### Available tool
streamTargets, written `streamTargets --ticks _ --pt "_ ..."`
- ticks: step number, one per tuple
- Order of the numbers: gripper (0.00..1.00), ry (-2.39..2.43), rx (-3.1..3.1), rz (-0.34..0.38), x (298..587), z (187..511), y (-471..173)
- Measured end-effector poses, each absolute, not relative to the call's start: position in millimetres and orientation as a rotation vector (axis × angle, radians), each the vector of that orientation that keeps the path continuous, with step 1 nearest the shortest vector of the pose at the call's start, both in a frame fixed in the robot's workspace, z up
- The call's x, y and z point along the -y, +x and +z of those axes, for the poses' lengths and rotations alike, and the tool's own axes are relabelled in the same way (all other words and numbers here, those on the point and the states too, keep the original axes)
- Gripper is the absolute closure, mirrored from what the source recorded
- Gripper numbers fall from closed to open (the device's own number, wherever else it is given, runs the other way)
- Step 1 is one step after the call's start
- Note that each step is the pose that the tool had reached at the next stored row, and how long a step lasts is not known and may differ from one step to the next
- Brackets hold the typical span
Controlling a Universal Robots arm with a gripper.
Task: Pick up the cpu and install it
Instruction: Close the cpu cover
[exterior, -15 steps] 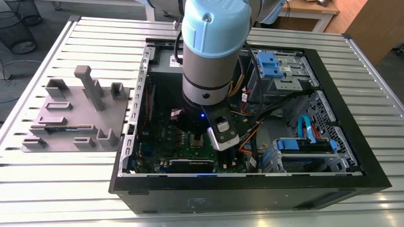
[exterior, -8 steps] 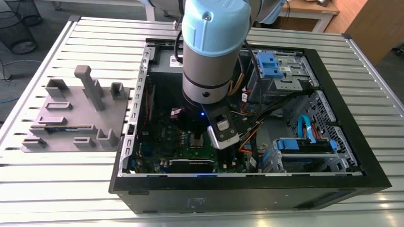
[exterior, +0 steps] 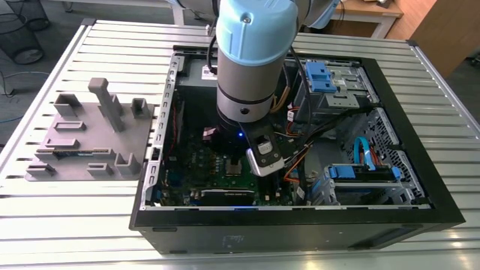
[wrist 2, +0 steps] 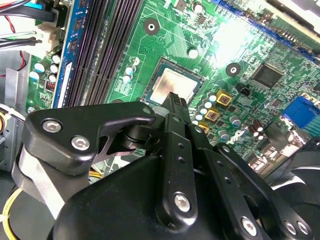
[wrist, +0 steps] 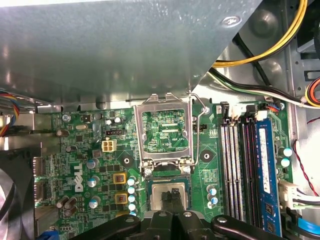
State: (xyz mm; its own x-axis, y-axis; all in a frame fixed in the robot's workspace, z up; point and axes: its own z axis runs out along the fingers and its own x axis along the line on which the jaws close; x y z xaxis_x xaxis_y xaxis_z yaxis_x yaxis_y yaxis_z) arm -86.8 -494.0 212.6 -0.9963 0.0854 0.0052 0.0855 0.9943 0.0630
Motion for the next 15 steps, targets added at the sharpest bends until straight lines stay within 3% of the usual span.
streamTargets --ticks 15 --pt "0.89 -0.134 3.135 -0.1 494.0 217.1 -86.8"
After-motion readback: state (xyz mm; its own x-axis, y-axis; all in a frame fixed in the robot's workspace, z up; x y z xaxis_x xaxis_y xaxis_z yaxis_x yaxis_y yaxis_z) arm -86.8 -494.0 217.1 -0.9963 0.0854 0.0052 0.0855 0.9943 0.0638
